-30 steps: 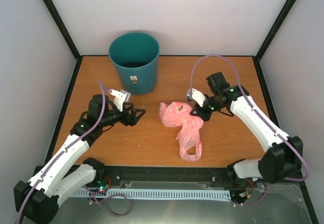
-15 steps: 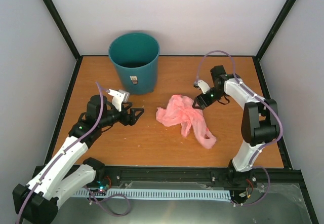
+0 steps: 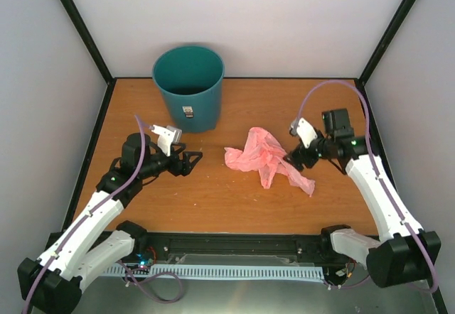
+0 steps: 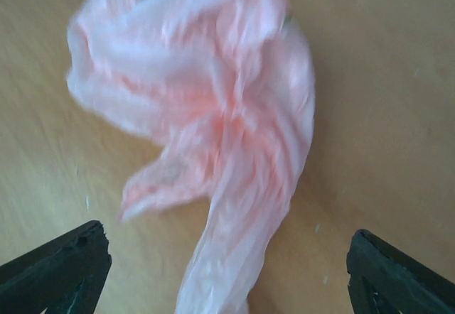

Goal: Put the trash bags into the trash bin

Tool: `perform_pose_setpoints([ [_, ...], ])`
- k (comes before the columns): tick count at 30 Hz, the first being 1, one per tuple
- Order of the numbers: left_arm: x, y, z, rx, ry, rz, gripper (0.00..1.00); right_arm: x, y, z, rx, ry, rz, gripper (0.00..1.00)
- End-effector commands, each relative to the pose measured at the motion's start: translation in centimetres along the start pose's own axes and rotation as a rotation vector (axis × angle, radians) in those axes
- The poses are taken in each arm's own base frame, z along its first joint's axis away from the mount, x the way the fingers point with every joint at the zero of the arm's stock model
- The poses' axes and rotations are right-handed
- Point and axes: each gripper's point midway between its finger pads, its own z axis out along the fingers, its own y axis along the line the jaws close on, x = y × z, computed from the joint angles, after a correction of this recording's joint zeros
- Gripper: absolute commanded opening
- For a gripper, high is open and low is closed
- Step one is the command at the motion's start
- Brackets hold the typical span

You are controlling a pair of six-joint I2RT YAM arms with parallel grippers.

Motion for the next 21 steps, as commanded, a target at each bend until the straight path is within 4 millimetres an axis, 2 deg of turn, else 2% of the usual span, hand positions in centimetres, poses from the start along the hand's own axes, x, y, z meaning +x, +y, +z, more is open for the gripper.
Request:
perform_pose_setpoints([
  [1, -1.1, -1.1, -0.4, 0.036, -0.030, 0.017, 0.83, 6.1, 0.5, 1.1, 0.042, 0.166, -0.088, 0.92],
  [6, -0.4, -0.7, 0.3, 0.034, 0.004, -0.002, 0.82, 10.5, -0.9, 2.4, 0.137, 0.291, -0.122, 0.93],
  [9, -0.3, -0.6, 0.5, 0.031, 0.012, -0.004, 0.81, 11.8, -1.8, 3.5, 0.177, 0.317, -0.126, 0.94],
  [14, -0.1, -0.5, 0.7, 0.033, 0.021, -0.005, 0.81, 13.1, -1.0, 5.6, 0.106, 0.329, -0.082, 0.92],
  [17, 0.1, -0.5, 0.9, 0.038, 0.039, -0.003, 0.81, 13.2, -0.6, 6.2, 0.066, 0.331, -0.051, 0.80],
  [21, 0.6, 0.0, 1.3, 0.017, 0.071, -0.009, 0.78, 12.2, 1.0, 6.1, -0.021, 0.297, -0.013, 0.55],
])
